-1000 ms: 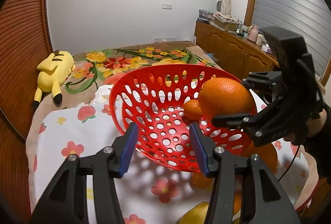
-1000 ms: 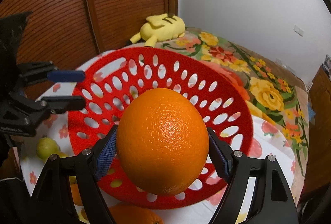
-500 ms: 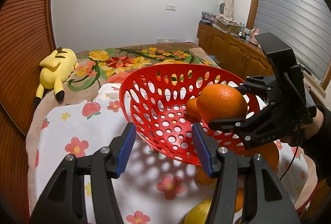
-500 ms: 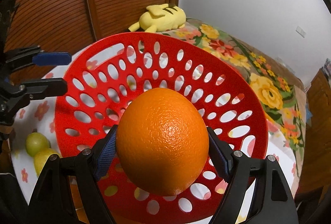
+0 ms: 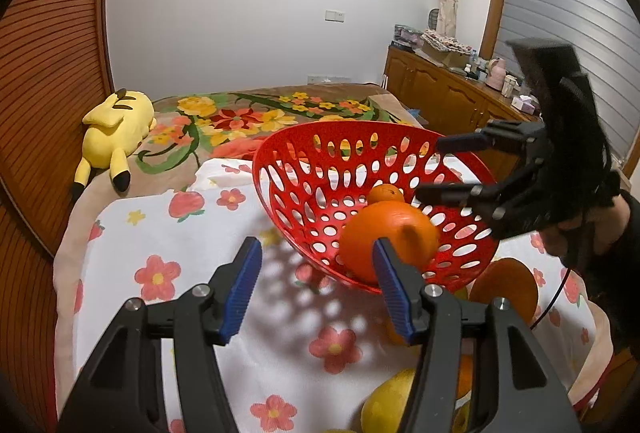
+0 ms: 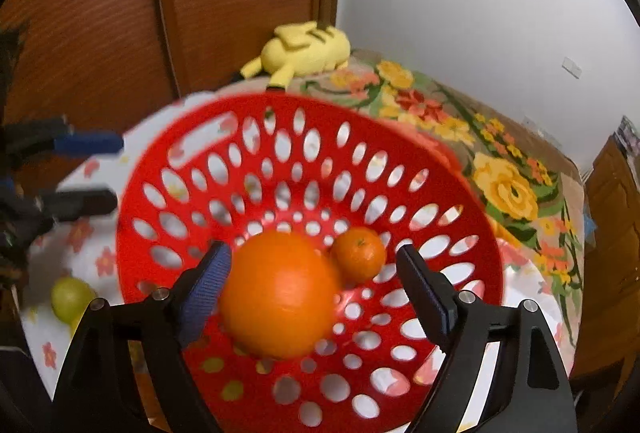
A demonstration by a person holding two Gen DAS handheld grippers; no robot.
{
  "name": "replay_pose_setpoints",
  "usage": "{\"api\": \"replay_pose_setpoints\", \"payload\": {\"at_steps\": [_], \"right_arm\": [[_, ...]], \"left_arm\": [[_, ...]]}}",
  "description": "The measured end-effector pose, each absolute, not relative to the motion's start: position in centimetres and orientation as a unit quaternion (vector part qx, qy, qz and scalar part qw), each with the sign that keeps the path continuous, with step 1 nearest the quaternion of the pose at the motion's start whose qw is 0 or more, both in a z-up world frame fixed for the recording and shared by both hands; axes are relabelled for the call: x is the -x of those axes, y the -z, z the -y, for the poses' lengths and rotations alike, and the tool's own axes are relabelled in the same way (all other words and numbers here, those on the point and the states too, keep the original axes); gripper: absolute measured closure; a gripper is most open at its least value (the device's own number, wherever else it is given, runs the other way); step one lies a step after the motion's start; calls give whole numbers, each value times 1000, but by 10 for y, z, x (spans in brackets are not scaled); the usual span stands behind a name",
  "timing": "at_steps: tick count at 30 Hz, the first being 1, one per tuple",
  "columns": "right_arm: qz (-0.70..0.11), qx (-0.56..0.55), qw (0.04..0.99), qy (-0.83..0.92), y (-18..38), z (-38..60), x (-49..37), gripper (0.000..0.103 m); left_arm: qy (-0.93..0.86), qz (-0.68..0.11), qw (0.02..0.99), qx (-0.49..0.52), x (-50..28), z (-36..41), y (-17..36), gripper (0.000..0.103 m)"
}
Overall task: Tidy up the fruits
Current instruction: 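Open both tools to drop the tangerine and orange into the basket, then move both tools back toward the remaining fruit on the cloth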
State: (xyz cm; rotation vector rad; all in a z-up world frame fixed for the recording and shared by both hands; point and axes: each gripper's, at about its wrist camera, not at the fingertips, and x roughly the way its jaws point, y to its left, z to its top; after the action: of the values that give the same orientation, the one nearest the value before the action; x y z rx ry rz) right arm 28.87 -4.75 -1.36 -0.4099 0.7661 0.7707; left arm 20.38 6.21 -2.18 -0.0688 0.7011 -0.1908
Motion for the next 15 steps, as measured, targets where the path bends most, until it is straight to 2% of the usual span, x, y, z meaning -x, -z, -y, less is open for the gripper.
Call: {"api": "replay_pose_setpoints", "payload": {"at_steps": [8, 15], "right_arm": [[-330, 170, 859, -352, -22, 66, -267, 17], [-305, 139, 879, -339, -42, 91, -221, 16]], "left_arm": [[97, -336, 936, 34, -189, -58, 19, 44], [111, -324, 939, 28, -160, -54, 18, 39]]}}
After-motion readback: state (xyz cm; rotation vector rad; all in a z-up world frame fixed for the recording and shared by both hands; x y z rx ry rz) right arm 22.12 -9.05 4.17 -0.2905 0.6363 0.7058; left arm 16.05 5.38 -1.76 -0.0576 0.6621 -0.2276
